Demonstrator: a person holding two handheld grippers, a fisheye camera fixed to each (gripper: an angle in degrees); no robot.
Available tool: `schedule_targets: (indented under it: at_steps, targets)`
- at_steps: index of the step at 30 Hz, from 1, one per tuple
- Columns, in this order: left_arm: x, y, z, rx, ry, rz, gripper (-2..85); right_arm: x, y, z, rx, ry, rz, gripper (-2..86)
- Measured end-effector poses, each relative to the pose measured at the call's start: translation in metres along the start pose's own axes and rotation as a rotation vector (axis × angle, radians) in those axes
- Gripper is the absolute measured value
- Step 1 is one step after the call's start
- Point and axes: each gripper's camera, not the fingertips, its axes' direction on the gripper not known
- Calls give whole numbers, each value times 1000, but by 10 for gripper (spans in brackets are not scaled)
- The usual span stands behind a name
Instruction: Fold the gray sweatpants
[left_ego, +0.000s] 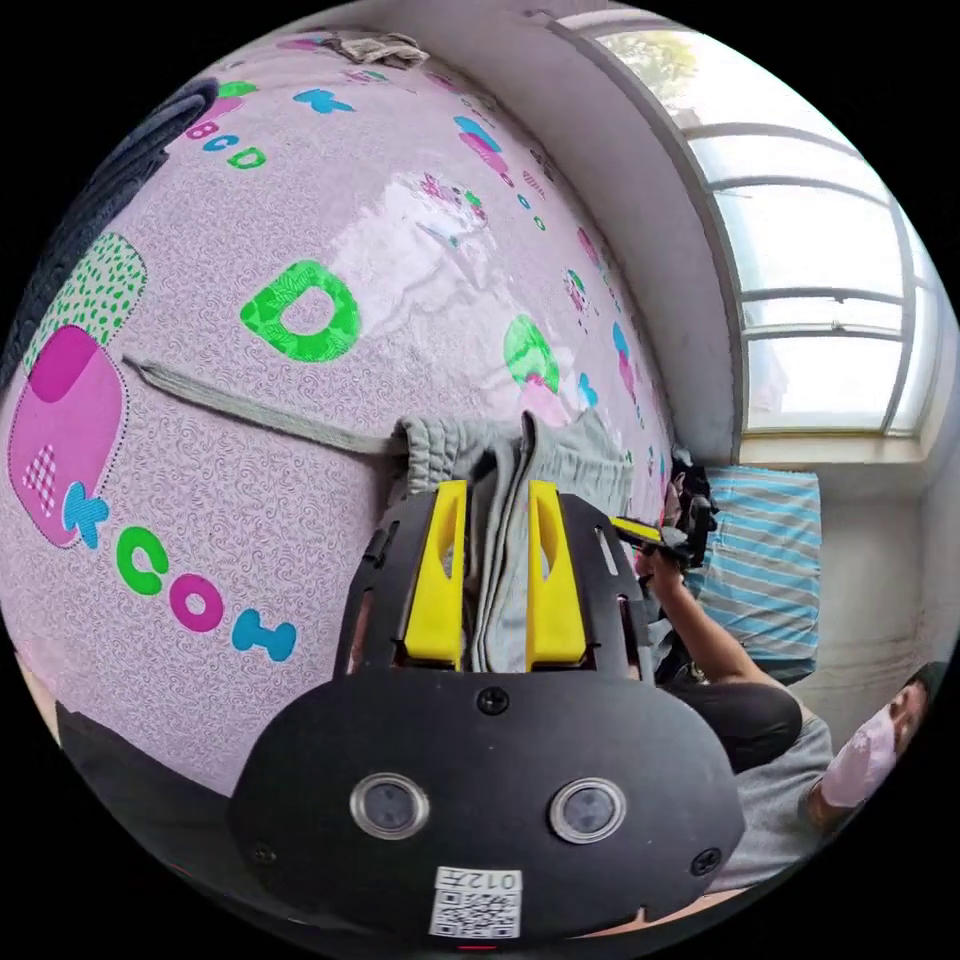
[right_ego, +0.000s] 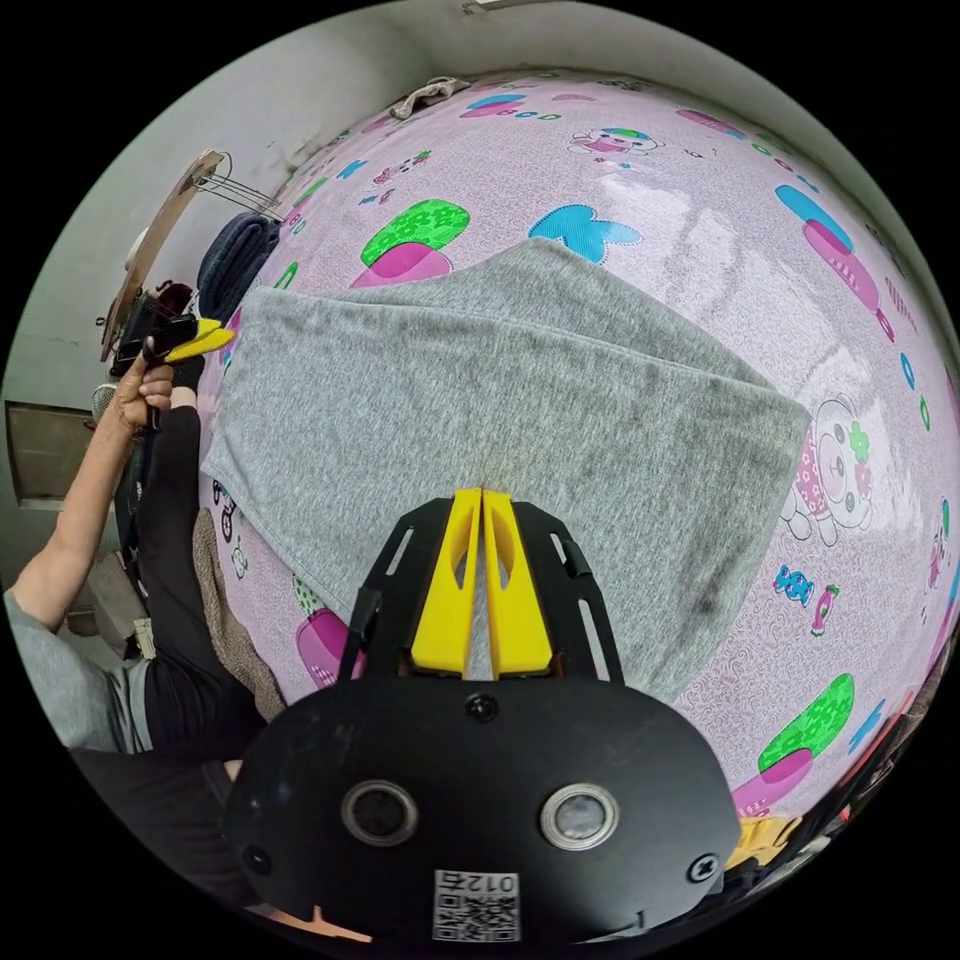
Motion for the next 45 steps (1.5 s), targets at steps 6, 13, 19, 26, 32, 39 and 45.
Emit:
schedule_targets:
  at_steps: [6, 13, 19, 26, 32, 39, 45]
  targets:
    - [-12, -25, 42, -107, 135, -133, 69, 7, -19, -10, 18, -8, 8, -8]
    - [62, 23, 12, 200, -177, 443, 34, 14, -47, -21, 29, -12, 4, -9]
    - [-8, 45, -27, 422, -30, -50, 12, 18, -77, -30, 24, -1, 8, -8]
    - [101, 44, 22, 174, -249, 351, 7, 15, -135, -84, 139, 101, -20, -8]
    - [146, 33, 92, -7, -559, 428, 3, 75, -198, -94, 79, 303, 135, -8]
    - [131, 34, 93, -68, -529, 357, 2, 147, -213, -134, 184, 196, 286, -6]
    - [149, 47, 78, 22, -460, 385, 5, 210, -197, -191, 342, 124, 468, 28]
